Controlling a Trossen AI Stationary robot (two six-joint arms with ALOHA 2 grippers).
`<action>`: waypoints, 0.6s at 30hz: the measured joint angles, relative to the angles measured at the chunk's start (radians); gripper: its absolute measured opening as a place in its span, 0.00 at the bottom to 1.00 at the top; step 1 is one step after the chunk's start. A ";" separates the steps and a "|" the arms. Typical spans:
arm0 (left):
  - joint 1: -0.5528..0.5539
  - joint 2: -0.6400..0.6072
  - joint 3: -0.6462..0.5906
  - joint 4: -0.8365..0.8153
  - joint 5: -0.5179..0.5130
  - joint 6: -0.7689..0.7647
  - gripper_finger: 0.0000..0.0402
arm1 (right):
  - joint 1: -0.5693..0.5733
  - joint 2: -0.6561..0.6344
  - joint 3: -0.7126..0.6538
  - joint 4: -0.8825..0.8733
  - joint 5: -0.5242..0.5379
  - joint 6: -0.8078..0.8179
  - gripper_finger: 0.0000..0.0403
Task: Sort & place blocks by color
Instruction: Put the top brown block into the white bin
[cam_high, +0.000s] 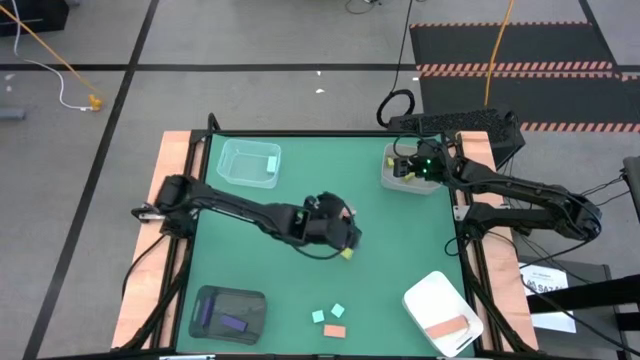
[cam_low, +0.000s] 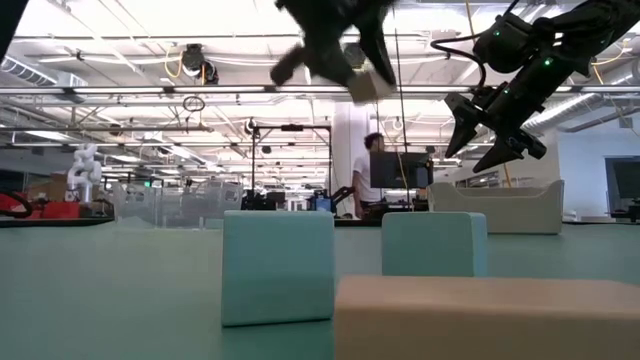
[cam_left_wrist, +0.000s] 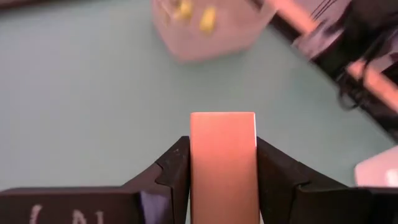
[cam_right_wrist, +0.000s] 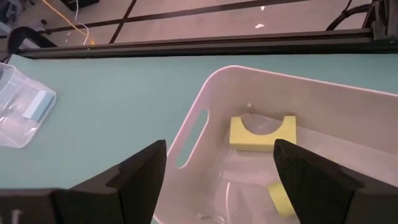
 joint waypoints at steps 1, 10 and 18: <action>0.000 -0.017 0.000 0.005 -0.014 0.022 0.33 | 0.000 0.000 0.000 0.001 0.000 0.000 0.72; -0.013 -0.135 0.000 0.173 -0.087 0.220 0.33 | 0.000 0.000 0.000 0.038 -0.013 0.084 0.72; -0.083 -0.141 0.000 0.406 -0.108 0.515 0.33 | 0.046 0.000 0.000 0.043 -0.375 0.016 0.72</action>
